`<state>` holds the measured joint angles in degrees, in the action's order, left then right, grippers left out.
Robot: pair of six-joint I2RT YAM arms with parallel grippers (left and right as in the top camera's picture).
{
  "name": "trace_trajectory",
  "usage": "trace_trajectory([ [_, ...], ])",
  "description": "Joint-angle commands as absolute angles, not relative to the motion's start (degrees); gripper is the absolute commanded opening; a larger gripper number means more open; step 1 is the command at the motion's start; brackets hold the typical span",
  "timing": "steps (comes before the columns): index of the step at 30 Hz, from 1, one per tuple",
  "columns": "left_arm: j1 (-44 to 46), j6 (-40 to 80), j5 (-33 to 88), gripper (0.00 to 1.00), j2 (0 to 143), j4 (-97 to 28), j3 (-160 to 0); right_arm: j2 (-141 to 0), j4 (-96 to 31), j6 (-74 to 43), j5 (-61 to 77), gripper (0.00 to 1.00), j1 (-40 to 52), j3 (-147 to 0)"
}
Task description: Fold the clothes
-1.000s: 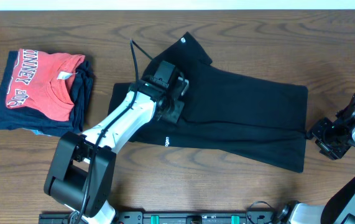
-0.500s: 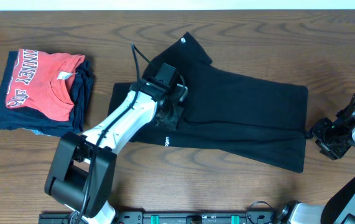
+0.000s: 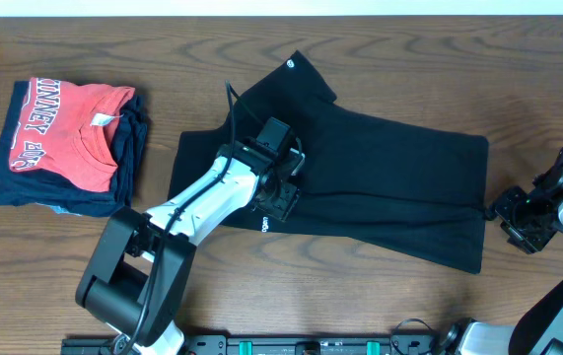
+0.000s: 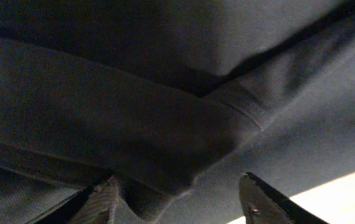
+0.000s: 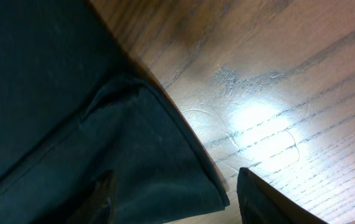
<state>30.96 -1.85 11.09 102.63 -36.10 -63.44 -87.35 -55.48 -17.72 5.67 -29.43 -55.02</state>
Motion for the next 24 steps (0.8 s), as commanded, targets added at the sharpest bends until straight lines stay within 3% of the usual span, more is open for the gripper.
trace_trajectory([
  [1,30.94,-2.59,9.37,0.62,104.62,-36.18,-63.05,-86.59,-55.57,-17.08,5.87,0.61,-29.39,-55.79],
  [4,30.94,-2.59,9.39,0.62,106.10,-36.14,-63.05,-86.59,-55.57,-17.08,5.93,0.61,-29.39,-55.79],
  [5,30.94,-2.59,9.39,0.56,106.45,-36.12,-63.05,-86.59,-55.55,-17.08,6.04,0.61,-29.39,-55.79],
  [7,30.94,-2.57,9.39,0.41,106.74,-36.07,-63.07,-86.59,-55.51,-17.10,6.04,0.61,-29.39,-55.79],
  [8,30.94,-2.55,9.39,0.27,106.74,-35.92,-63.07,-86.59,-55.51,-17.10,6.04,0.61,-29.39,-55.79],
  [10,30.94,-2.50,9.39,0.08,106.72,-36.03,-63.46,-86.59,-55.51,-17.10,6.07,0.61,-29.39,-55.79],
  [24,30.94,-2.57,7.38,0.06,103.61,-38.24,-69.89,-86.59,-55.51,-17.08,6.04,0.62,-29.39,-55.79],
])
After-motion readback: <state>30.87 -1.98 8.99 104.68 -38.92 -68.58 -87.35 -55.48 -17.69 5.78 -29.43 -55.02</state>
